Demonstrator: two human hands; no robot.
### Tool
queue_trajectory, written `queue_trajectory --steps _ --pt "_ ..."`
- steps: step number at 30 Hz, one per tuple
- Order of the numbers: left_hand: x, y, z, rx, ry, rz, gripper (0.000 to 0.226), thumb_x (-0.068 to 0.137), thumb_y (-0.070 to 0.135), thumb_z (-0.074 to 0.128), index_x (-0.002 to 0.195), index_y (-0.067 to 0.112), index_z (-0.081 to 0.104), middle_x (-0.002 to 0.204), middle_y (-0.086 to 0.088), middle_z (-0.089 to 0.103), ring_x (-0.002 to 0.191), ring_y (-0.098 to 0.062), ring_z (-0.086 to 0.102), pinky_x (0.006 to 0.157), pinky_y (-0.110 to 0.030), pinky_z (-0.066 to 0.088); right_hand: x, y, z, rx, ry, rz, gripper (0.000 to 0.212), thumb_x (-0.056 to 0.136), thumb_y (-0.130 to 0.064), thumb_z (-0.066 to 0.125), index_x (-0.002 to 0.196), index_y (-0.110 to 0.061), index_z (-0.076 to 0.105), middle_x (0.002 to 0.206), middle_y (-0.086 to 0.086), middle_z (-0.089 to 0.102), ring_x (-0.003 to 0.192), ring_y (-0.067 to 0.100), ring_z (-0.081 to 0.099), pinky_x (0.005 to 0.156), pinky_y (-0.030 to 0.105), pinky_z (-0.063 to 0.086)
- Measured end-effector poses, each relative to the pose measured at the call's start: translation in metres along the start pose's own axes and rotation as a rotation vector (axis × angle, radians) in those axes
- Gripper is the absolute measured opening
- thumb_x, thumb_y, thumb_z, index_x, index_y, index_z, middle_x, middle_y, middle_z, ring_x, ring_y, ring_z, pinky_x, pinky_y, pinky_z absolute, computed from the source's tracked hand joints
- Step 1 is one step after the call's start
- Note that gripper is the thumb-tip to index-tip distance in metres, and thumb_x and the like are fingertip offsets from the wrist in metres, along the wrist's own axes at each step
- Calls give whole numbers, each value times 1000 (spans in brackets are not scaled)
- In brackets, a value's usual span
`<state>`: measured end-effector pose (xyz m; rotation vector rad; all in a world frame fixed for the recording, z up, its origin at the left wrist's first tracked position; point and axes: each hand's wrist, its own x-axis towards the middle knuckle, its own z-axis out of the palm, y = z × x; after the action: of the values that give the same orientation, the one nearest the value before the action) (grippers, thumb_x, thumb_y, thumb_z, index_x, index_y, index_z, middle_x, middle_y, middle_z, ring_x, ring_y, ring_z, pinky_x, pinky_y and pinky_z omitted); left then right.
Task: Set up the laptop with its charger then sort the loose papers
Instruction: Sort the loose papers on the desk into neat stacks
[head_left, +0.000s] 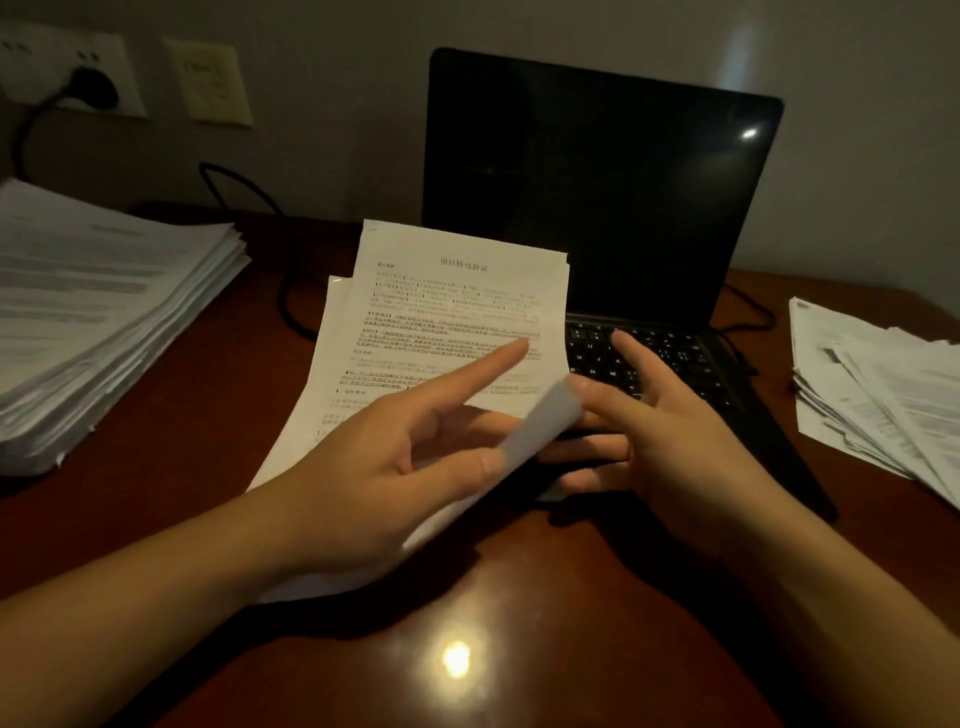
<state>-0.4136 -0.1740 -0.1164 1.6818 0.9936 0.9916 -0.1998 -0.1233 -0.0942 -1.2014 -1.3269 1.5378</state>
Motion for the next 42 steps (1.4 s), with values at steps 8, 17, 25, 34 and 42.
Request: queue_trajectory --steps 8,17,25,34,42 --pt "2 -3 -4 0 -49 -36 71 90 12 59 150 37 29 125 2 70 120 -16 65 107 -26 46 1 4 -1 -257 -79 -16 103 87 -1 70 155 -49 10 96 3 79 83 25 77 68 38 62" --pt "16 -9 -39 329 470 -52 46 95 16 65 139 29 57 140 17 56 138 3 41 117 -26 34 -1 -2 -5 -121 -65 -157 100 87 8 62 154 -49 15 99 8 78 90 26 76 66 35 63" --pt "19 11 -53 -32 684 -219 65 98 21 61 153 38 32 129 17 64 111 -6 65 100 -38 51 -1 -1 -10 -48 91 -379 76 91 0 61 151 -35 32 105 -1 77 97 19 75 72 32 63" --pt "13 12 -63 -11 608 -1 39 102 11 52 136 31 54 118 12 71 108 -6 68 78 -23 60 7 -2 -7 -145 132 -386 27 95 -7 59 119 -19 64 108 -3 76 102 14 73 77 29 62" --pt "11 17 -66 41 665 200 40 102 9 49 134 33 49 123 17 67 115 -3 64 89 -20 55 33 -30 18 -130 173 -436 21 94 -13 64 113 -22 62 107 -6 74 98 13 73 79 40 62"
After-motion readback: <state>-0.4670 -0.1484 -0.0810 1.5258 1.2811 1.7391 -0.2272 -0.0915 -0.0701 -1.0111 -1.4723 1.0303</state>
